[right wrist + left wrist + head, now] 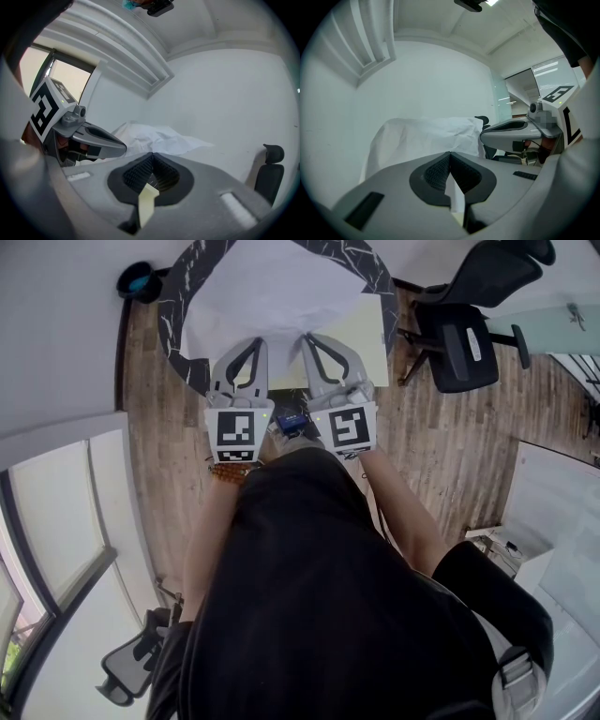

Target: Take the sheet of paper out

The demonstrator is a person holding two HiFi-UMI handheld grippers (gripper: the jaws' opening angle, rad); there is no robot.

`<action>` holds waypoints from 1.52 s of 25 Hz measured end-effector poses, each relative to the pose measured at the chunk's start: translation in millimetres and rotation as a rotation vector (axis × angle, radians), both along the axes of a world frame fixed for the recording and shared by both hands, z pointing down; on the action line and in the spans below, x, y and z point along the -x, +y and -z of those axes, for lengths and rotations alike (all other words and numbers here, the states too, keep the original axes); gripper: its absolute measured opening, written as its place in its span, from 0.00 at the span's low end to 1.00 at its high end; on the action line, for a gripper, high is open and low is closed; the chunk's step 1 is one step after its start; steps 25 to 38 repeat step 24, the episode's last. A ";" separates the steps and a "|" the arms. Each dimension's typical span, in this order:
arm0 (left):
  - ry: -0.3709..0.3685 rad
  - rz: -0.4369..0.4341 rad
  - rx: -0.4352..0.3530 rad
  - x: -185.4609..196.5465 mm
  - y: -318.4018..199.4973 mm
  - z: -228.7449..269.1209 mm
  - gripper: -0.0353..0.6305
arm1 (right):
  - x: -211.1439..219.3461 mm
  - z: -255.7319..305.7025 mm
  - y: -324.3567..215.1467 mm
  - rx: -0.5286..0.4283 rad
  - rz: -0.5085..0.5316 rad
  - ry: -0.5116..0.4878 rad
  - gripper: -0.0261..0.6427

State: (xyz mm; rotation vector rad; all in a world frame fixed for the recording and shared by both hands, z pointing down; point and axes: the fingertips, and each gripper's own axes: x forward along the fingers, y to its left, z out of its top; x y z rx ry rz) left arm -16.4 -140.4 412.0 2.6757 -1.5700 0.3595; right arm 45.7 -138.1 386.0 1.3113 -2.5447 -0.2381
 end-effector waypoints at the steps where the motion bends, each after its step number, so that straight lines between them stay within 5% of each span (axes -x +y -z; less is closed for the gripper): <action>1: 0.000 -0.001 0.000 -0.1 0.0 -0.2 0.05 | -0.3 -0.2 -0.3 -0.001 -0.002 0.000 0.03; 38: 0.000 0.002 0.022 -5.5 -8.6 -12.0 0.05 | -11.8 -14.9 -12.9 -0.003 0.004 0.023 0.04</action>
